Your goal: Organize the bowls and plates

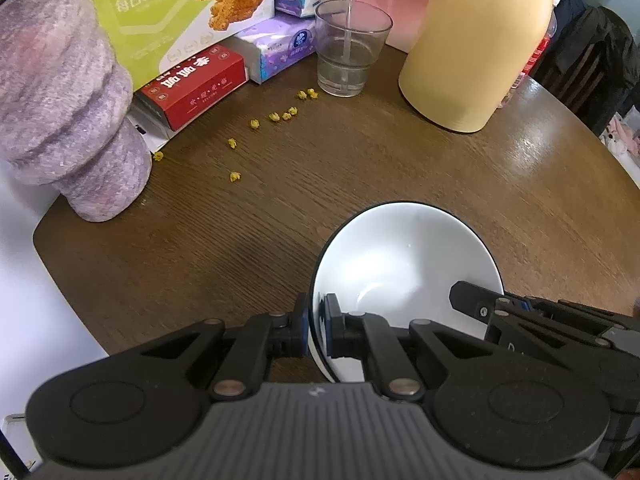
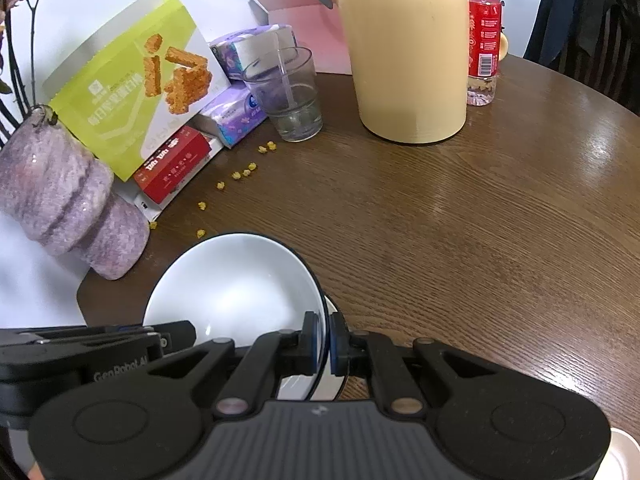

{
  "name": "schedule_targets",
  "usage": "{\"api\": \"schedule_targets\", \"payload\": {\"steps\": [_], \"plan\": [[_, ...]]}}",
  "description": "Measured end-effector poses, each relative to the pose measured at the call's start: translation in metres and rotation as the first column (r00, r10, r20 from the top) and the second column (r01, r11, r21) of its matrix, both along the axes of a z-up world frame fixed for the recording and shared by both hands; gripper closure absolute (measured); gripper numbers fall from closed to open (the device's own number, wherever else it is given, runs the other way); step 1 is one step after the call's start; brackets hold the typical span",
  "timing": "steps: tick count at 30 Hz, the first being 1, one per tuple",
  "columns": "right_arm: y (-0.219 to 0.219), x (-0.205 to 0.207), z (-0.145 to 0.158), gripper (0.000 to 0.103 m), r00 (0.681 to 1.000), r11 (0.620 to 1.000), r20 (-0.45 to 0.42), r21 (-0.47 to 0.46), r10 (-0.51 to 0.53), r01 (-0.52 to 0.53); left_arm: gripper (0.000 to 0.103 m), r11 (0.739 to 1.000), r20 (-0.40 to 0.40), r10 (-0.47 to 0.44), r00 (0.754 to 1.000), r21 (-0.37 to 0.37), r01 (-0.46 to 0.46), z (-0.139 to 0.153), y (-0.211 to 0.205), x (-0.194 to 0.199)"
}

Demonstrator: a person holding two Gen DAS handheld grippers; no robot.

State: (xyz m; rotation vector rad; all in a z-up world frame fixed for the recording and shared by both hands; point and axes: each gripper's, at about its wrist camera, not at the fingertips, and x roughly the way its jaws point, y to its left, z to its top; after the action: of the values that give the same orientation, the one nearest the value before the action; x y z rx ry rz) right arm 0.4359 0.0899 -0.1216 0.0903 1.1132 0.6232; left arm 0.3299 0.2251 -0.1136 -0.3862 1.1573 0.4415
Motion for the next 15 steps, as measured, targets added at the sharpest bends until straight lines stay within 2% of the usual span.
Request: {"api": "schedule_targets", "payload": {"steps": [15], "plan": [[0.007,-0.001,-0.008,0.097,1.0,0.998,0.014,-0.061,-0.001,0.002,0.095,0.999,-0.014,-0.036,0.999,-0.019,0.035,-0.013,0.003,0.003]]}}
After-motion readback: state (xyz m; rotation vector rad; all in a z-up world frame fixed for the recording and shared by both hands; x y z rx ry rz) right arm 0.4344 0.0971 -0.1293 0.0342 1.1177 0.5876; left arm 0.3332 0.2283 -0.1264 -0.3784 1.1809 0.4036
